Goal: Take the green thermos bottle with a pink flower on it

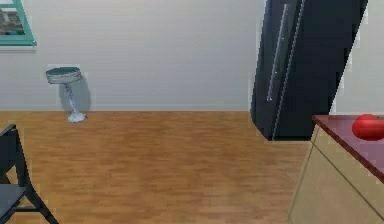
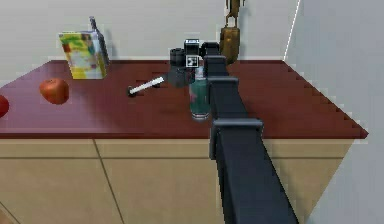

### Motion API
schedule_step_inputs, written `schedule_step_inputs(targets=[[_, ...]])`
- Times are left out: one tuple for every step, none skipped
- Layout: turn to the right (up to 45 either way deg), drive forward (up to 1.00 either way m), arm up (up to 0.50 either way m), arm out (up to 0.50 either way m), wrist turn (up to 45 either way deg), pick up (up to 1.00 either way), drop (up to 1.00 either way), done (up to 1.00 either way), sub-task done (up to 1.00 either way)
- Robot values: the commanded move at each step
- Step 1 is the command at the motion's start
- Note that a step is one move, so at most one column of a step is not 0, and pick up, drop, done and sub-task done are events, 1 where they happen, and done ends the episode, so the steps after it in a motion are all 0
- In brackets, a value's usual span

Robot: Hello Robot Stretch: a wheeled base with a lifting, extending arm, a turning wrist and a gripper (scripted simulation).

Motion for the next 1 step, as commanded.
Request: schedule_step_inputs(targets=[[0.0, 0.0, 0.0, 0.0, 45.0, 0.0, 0.0, 0.0, 0.0]])
